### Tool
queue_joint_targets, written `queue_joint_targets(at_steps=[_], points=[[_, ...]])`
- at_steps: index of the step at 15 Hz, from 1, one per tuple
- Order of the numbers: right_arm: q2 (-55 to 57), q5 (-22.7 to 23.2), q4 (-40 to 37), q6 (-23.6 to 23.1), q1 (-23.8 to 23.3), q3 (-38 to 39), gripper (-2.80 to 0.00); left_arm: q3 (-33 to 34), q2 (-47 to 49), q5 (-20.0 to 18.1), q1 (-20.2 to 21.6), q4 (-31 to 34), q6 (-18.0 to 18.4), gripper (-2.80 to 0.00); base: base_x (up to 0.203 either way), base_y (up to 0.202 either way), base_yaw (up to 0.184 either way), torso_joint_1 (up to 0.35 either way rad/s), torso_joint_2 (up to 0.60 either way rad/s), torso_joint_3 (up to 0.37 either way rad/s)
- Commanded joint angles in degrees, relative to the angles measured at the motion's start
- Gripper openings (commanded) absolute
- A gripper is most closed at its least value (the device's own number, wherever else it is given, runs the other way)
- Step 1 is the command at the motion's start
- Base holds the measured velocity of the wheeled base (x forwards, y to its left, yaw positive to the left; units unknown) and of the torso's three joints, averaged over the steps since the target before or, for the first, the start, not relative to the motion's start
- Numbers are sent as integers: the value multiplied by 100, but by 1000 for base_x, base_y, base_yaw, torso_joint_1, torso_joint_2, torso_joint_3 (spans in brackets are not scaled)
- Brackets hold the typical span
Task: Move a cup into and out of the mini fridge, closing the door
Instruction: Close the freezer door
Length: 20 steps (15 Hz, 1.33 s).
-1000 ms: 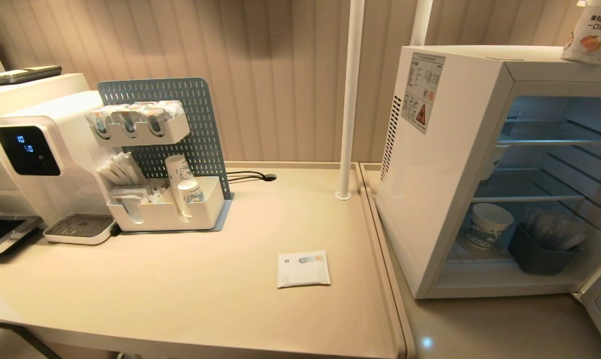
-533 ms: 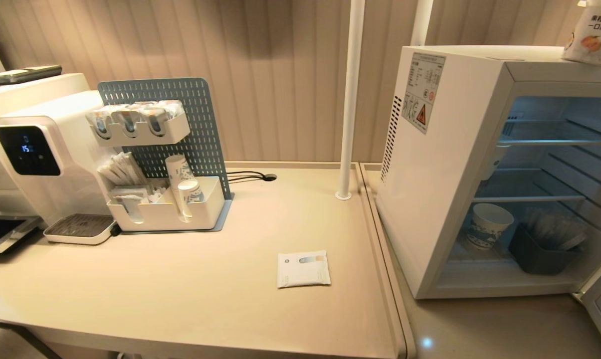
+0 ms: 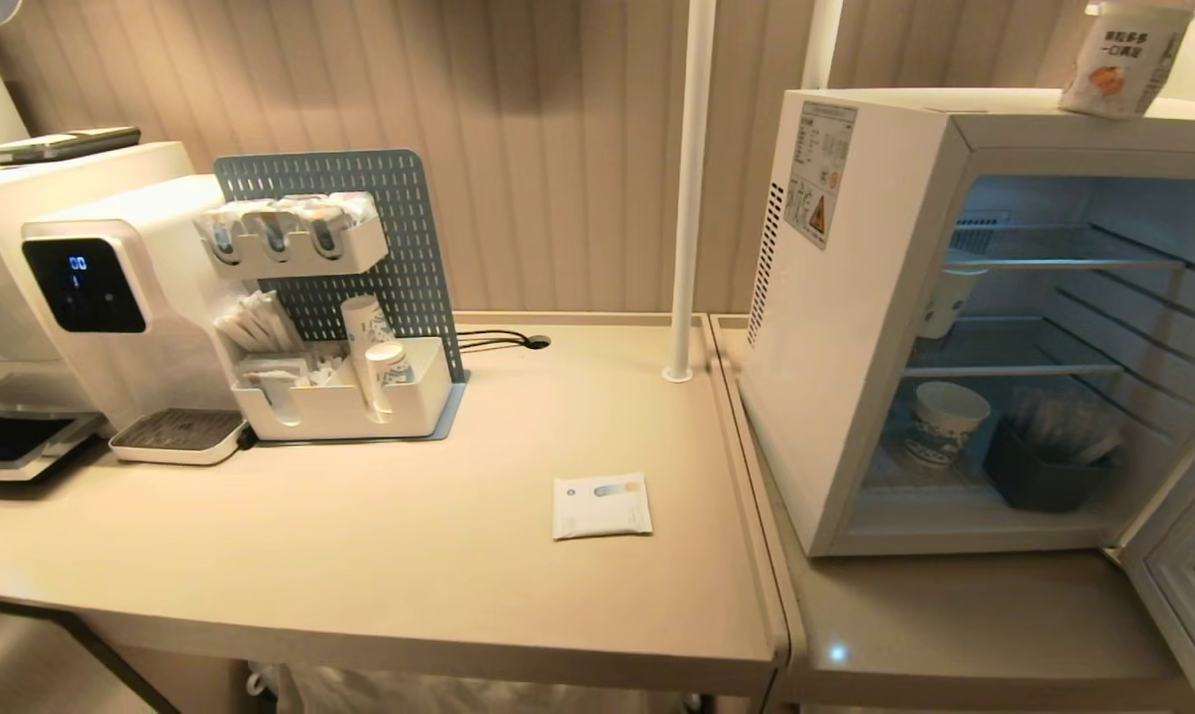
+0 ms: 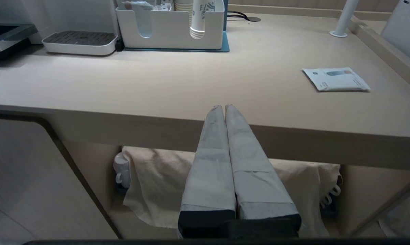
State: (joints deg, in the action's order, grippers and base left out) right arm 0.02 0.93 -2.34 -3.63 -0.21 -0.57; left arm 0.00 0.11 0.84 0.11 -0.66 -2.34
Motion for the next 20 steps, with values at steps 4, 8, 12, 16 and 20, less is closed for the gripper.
queue_joint_targets(at_steps=[4,8,12,16,20], points=[[5,4,-6,-15,3,-22,-280,9,-2,4,3,4,-3,-280,-187,0,-3,4,2,1],[6,4,-12,-15,3,-22,-280,9,-2,4,7,4,-3,-280,-192,0,-4,0,1,4],[6,4,-21,-15,3,-22,-280,9,-2,4,7,4,-3,-280,-194,0,-2,4,4,4],[6,4,-21,-15,3,-22,-280,9,-2,4,7,4,-3,-280,-157,-5,-1,1,3,3],[6,4,-100,-15,3,-39,-280,9,-2,4,6,4,6,-280,-2,-37,-2,3,6,1]])
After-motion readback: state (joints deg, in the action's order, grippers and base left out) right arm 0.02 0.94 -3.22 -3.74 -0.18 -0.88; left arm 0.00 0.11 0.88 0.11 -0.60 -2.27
